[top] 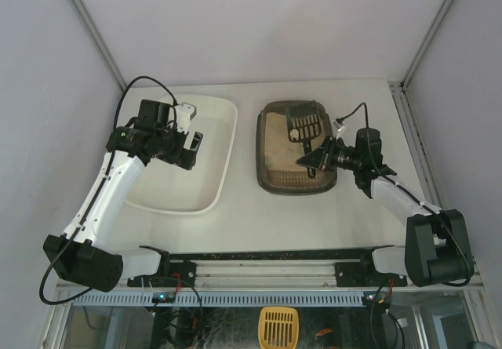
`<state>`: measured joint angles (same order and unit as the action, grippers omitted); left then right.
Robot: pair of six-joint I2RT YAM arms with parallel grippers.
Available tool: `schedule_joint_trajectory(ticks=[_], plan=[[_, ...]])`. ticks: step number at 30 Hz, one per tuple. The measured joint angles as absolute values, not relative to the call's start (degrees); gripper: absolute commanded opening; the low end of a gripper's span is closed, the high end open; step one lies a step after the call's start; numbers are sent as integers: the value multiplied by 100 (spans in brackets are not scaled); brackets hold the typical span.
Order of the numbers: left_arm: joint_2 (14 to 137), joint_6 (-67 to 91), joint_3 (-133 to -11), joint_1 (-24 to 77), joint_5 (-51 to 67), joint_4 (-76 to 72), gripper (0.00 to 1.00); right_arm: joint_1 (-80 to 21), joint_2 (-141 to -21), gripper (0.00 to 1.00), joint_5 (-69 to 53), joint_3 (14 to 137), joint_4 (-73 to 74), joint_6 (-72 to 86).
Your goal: Clean the litter box
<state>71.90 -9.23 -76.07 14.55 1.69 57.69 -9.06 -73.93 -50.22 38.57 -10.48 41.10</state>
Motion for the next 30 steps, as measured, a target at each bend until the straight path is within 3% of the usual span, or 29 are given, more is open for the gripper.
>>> schedule_joint_trajectory(ticks=[11, 22, 26, 30], plan=[[7190, -923, -7607, 1455, 165, 5756, 98, -292, -7933, 0, -5454, 3363, -2397, 5360], [7190, -919, -7607, 1455, 113, 5756, 98, -462, -7859, 0, -5103, 3944, -1380, 4827], [7201, -919, -7607, 1455, 106, 5758, 98, -222, -7867, 0, -5430, 3577, -2300, 5426], [7203, -917, -7607, 1455, 19, 5758, 100, -176, -7931, 0, -5172, 3583, -1859, 5319]])
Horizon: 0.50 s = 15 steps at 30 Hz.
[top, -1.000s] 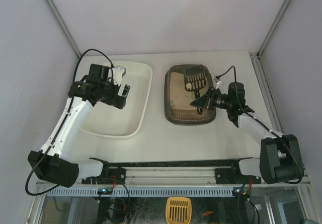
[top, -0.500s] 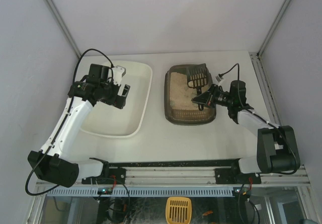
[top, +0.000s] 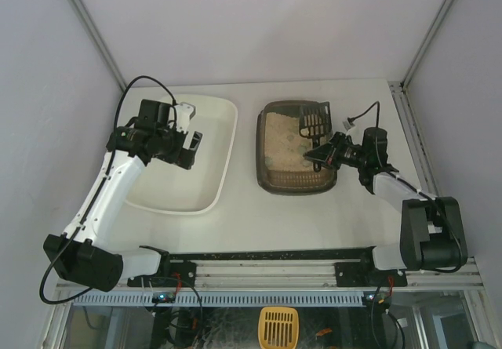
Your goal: Clean the litter box
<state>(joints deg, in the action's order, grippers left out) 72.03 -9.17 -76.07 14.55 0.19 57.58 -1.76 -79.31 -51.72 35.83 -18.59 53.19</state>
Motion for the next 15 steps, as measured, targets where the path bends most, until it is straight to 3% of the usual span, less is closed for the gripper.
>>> schedule_joint_trajectory(ticks=[10, 15], plan=[[7526, -919, -7896, 648, 451, 6086, 98, -99, -7940, 0, -5404, 3592, -2349, 5603], [7583, -937, -8202, -38, 1251, 6405, 99, -694, -7832, 0, -4858, 3824, -1339, 4805]])
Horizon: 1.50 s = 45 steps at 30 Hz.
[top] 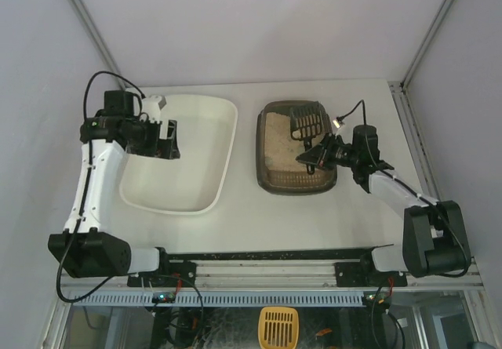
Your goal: Clean the litter box
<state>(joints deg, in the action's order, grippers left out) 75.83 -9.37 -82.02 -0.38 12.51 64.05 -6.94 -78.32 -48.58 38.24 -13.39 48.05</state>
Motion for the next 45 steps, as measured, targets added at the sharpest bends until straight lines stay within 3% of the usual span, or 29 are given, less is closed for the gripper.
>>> schedule_joint_trajectory(ticks=[9, 17, 33, 45], plan=[[7793, -930, -9052, -1291, 2954, 7008, 99, -2134, -7747, 0, -3476, 5227, 755, 3138], [7994, -810, -9074, -2139, 3780, 7166, 99, -3376, -8403, 0, -3024, 5922, 1389, 2755], [7509, -816, -8790, -2495, 3361, 7004, 99, -5754, -10057, 0, -290, 8396, 2980, 2016], [7085, -941, -8790, -2499, 3048, 6958, 99, -7234, -11474, 0, 2858, 9673, 4021, 1039]])
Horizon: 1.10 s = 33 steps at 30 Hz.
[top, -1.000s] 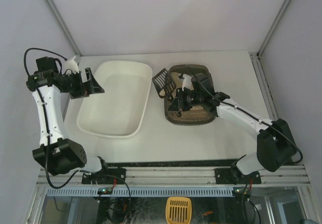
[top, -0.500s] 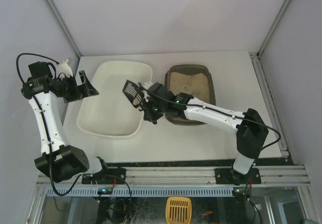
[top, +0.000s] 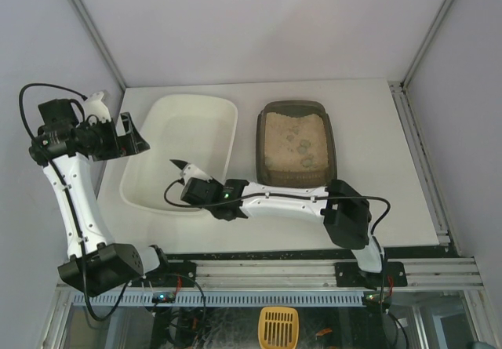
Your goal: Clean the litter box
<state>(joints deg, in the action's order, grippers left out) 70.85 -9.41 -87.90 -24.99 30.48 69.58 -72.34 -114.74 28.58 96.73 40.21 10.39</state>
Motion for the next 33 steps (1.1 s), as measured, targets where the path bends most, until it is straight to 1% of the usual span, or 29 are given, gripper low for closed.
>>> schedule_joint_trajectory(ticks=[6, 12, 15, 19, 22, 23, 25, 26, 28, 30, 33], plan=[[7072, -969, -8790, -2499, 3022, 6958, 99, -7236, -11550, 0, 3341, 9699, 4125, 864], [7030, -967, -8790, -2499, 3030, 6954, 98, -7192, -11550, 0, 3538, 9701, 4130, 805], [7015, -963, -8790, -2499, 3035, 6945, 98, -7129, -11520, 0, 3492, 9701, 4134, 823], [7004, -851, -8790, -2375, 2991, 6770, 98, -6943, -11190, 0, 3017, 9605, 4136, 982], [7013, -729, -8814, -1743, 2674, 6545, 98, -6451, -10503, 0, 2379, 9312, 4195, 1251], [7063, -683, -8897, -1404, 2447, 6462, 98, -6187, -10226, 0, 2108, 9201, 4219, 1367], [7148, -655, -8976, -539, 2362, 6434, 99, -5612, -9727, 0, 1653, 9037, 4318, 1603], [7293, -602, -9142, -51, 2259, 6425, 100, -5266, -9467, 0, 1391, 8973, 4423, 1747], [7631, -432, -9465, 593, 2220, 6270, 100, -4661, -9168, 0, 1052, 8954, 4648, 2014], [8018, -115, -9762, 982, 2257, 6034, 100, -4257, -9059, 0, 770, 8954, 4895, 2215], [8637, 770, -10090, 1302, 2200, 5505, 100, -3691, -9126, 0, 301, 8952, 5500, 2550]])
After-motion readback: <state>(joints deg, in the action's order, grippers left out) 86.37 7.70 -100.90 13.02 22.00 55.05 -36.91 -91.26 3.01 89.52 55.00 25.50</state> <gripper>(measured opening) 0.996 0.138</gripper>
